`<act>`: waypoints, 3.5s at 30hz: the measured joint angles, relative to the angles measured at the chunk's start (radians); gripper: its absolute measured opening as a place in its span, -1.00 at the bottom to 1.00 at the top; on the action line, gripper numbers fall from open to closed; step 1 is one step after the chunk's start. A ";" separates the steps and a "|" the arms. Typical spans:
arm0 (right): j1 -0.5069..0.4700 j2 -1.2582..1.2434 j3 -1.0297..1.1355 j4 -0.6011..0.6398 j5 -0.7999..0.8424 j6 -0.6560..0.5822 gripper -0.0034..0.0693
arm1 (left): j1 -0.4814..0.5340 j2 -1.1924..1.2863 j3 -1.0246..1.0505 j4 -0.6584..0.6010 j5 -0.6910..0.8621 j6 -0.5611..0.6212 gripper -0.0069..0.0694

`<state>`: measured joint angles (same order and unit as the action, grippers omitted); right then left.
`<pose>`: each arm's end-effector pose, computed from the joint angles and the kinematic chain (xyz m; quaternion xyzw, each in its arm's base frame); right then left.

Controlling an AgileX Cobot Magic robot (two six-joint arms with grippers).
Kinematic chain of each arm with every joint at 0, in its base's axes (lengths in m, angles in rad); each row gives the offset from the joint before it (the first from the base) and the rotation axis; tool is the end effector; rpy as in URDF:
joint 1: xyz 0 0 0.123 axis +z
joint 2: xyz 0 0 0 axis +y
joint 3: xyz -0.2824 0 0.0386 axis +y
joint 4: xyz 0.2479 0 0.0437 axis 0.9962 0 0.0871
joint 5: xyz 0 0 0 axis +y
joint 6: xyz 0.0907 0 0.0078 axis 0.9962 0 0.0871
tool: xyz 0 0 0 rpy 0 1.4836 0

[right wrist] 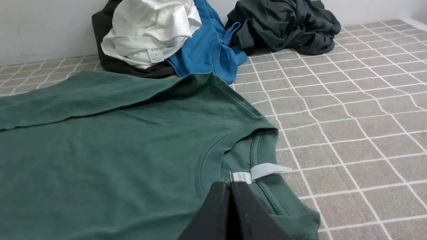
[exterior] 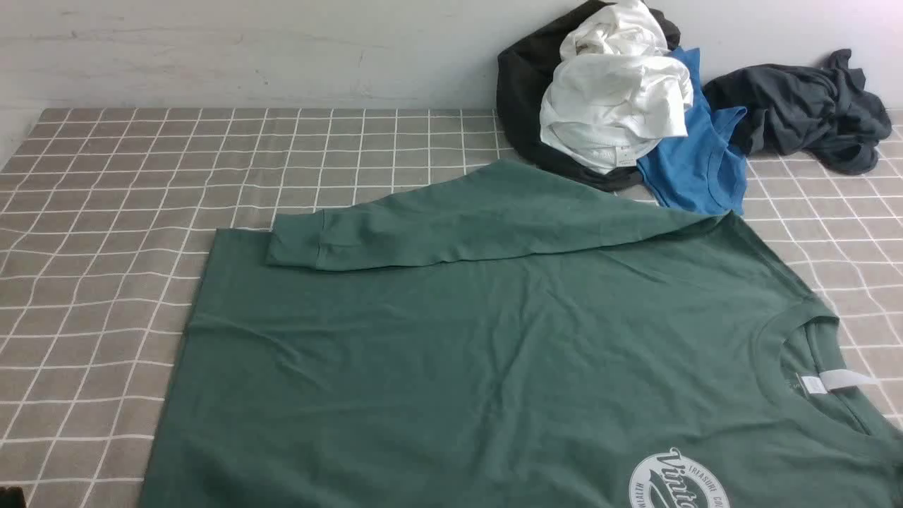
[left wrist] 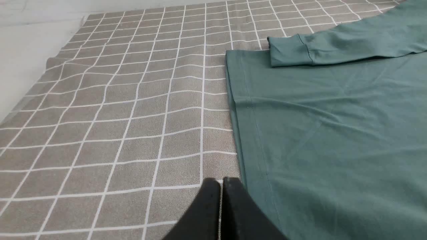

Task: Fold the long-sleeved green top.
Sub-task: Use the left arm to clamp the cuff closest to it

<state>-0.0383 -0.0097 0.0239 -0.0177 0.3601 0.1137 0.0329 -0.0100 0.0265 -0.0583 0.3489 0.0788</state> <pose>0.0529 -0.0026 0.1731 0.0561 0.7990 0.0151 0.5985 0.0533 -0.0001 0.1733 0.0025 0.7981 0.0092 0.6024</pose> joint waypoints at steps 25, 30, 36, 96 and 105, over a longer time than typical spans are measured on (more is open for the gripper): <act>0.000 0.000 0.000 0.000 0.000 0.000 -0.94 | 0.000 0.000 0.000 0.000 0.001 0.000 -0.84; 0.000 0.000 0.000 0.000 0.000 0.000 -0.94 | 0.000 0.000 0.000 0.000 0.001 -0.001 -0.84; 0.000 0.000 0.000 0.000 0.000 0.024 -0.94 | 0.000 0.000 0.000 0.000 0.001 -0.001 -0.84; 0.106 0.780 -0.686 0.482 0.682 -0.518 -0.94 | -0.406 1.259 -0.728 -0.064 0.683 0.148 -0.01; 0.206 0.800 -0.688 0.475 0.672 -0.581 -0.94 | -0.437 1.543 -0.728 -0.065 0.564 0.148 0.66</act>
<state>0.1675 0.7907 -0.6642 0.4576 1.0322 -0.4677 -0.4036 1.5335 -0.7011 -0.1238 0.9132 0.2270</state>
